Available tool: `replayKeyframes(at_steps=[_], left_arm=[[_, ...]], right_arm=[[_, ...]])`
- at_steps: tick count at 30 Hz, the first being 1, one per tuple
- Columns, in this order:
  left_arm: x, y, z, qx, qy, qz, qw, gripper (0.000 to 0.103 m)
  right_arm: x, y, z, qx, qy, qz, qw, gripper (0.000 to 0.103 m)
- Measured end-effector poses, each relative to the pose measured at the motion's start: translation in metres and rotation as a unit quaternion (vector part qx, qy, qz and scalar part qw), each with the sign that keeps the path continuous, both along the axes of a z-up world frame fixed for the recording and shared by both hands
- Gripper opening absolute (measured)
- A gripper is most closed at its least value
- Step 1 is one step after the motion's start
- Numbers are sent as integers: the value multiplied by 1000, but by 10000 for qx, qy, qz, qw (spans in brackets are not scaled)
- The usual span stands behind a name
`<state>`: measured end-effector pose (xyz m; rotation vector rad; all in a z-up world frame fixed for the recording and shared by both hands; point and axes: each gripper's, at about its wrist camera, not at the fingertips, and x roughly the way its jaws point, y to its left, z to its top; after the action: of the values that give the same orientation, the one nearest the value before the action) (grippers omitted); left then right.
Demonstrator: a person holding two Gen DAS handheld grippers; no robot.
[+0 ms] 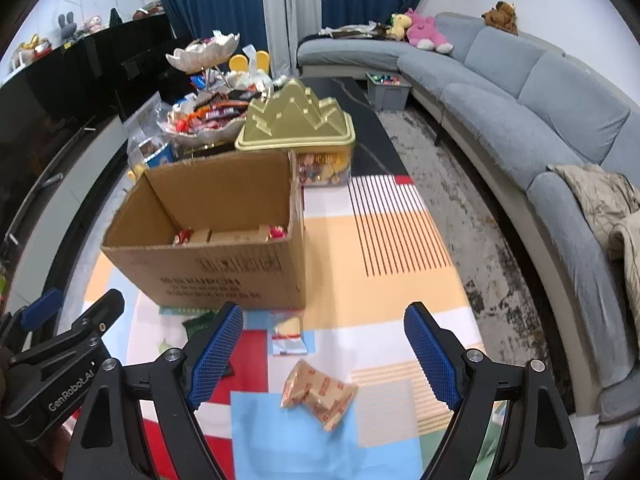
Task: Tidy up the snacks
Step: 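Withdraw both open tools from the box toward the loose snacks on the cloth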
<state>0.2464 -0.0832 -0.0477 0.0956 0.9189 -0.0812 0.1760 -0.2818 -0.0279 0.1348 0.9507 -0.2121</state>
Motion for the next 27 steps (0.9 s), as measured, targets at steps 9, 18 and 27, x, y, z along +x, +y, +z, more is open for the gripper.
replayKeyframes(at_steps=[9, 18, 27], left_arm=[[-4, -5, -26, -21, 206, 99, 9997, 87], [-1, -7, -48, -56, 359, 267, 9990, 87], [8, -12, -76, -139, 608, 436, 9971, 87]], right_arm=[[-9, 1, -25, 39, 266, -40, 9996, 84], [-9, 1, -47, 47, 461, -103, 9989, 84], [-6, 0, -74, 107, 711, -188, 9972, 84]])
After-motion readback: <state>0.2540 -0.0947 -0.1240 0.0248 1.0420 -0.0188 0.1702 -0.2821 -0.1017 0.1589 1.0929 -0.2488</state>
